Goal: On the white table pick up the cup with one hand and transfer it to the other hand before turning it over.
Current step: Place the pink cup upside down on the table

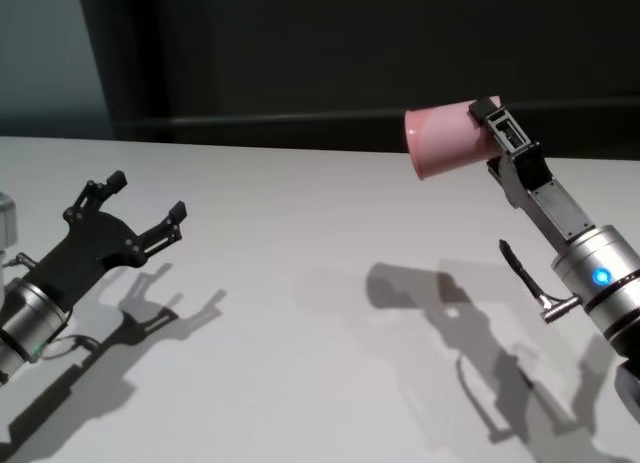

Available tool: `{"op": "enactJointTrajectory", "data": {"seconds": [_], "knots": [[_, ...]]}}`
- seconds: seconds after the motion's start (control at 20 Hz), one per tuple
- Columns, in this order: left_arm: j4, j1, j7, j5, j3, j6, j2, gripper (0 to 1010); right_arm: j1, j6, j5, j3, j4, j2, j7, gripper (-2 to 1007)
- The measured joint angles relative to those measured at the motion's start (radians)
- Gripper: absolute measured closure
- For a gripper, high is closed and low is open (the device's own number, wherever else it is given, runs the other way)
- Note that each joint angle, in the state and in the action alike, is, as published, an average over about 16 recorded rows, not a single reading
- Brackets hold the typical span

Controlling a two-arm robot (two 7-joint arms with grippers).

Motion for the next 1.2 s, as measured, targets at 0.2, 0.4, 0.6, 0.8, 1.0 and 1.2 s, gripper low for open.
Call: {"op": "enactJointTrajectory", "data": {"seconds": [0.2, 0.4, 0.6, 0.8, 1.0, 1.2], "knots": [[0.0, 0.0, 0.0, 0.0, 0.0, 0.0, 0.0, 9, 0.011, -0.017, -0.056, -0.027, -0.013, 0.03, -0.031, 242], [0.0, 0.0, 0.0, 0.0, 0.0, 0.0, 0.0, 9, 0.023, -0.031, -0.115, -0.057, -0.025, 0.062, -0.066, 242], [0.0, 0.0, 0.0, 0.0, 0.0, 0.0, 0.0, 9, 0.036, -0.042, -0.17, -0.086, -0.037, 0.092, -0.099, 242], [0.0, 0.0, 0.0, 0.0, 0.0, 0.0, 0.0, 9, 0.049, -0.047, -0.22, -0.114, -0.047, 0.123, -0.128, 242], [0.0, 0.0, 0.0, 0.0, 0.0, 0.0, 0.0, 9, 0.066, -0.046, -0.264, -0.142, -0.054, 0.152, -0.151, 242], [0.0, 0.0, 0.0, 0.0, 0.0, 0.0, 0.0, 9, 0.09, -0.036, -0.306, -0.175, -0.056, 0.18, -0.174, 242]]}}
